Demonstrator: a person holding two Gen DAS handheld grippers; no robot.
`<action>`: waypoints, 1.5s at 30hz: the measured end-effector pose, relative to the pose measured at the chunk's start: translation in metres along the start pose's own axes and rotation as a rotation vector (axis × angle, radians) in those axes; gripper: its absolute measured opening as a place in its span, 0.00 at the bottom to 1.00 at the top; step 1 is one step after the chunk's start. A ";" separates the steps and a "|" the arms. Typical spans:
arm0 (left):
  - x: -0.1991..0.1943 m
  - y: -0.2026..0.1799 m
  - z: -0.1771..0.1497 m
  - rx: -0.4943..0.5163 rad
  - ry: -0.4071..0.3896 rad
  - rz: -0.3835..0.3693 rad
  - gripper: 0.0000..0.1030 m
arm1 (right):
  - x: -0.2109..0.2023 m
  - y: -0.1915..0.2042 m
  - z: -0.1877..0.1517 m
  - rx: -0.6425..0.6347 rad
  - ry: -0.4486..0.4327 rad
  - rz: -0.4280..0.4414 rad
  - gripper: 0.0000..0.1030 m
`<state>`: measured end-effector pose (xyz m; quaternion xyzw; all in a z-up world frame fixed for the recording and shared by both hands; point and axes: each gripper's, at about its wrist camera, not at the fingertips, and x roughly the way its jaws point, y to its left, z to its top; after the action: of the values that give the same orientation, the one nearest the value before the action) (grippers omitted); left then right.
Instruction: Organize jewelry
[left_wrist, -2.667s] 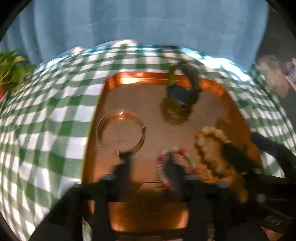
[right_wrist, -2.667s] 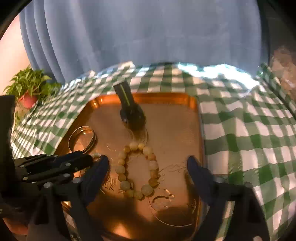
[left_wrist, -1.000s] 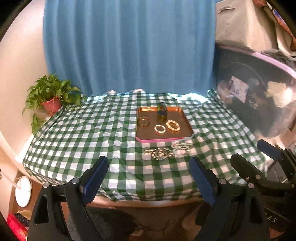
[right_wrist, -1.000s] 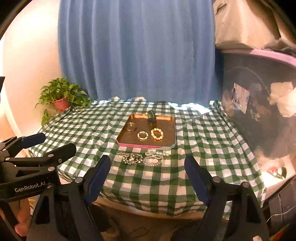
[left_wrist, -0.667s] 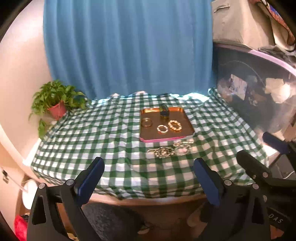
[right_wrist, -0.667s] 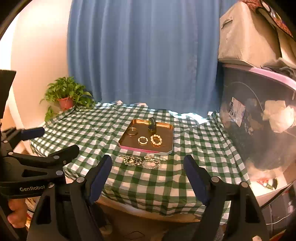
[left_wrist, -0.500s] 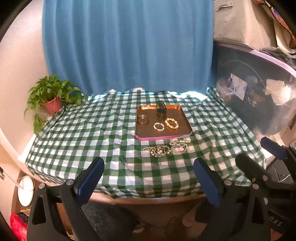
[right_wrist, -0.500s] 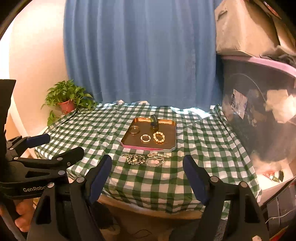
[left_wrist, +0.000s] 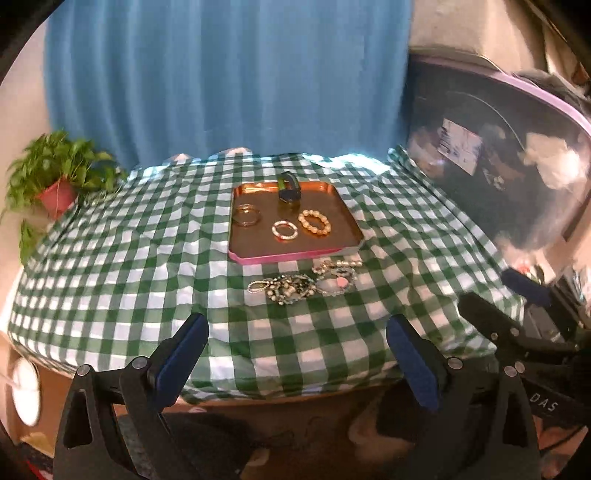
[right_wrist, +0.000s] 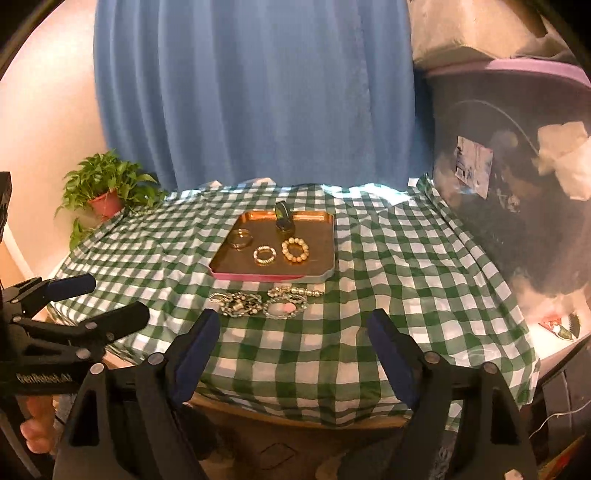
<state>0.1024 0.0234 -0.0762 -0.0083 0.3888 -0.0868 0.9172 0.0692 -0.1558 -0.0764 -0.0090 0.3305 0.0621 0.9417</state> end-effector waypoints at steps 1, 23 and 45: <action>0.006 0.004 -0.001 -0.012 0.000 0.007 0.94 | 0.007 -0.002 -0.002 -0.003 0.006 -0.002 0.77; 0.179 0.072 0.001 -0.032 0.158 -0.003 0.47 | 0.172 -0.032 -0.006 -0.041 0.151 0.070 0.54; 0.246 0.076 0.014 0.070 0.148 -0.060 0.04 | 0.264 -0.028 -0.003 -0.296 0.207 0.179 0.42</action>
<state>0.2921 0.0567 -0.2480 0.0188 0.4517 -0.1283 0.8827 0.2750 -0.1541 -0.2447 -0.1241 0.4122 0.1923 0.8819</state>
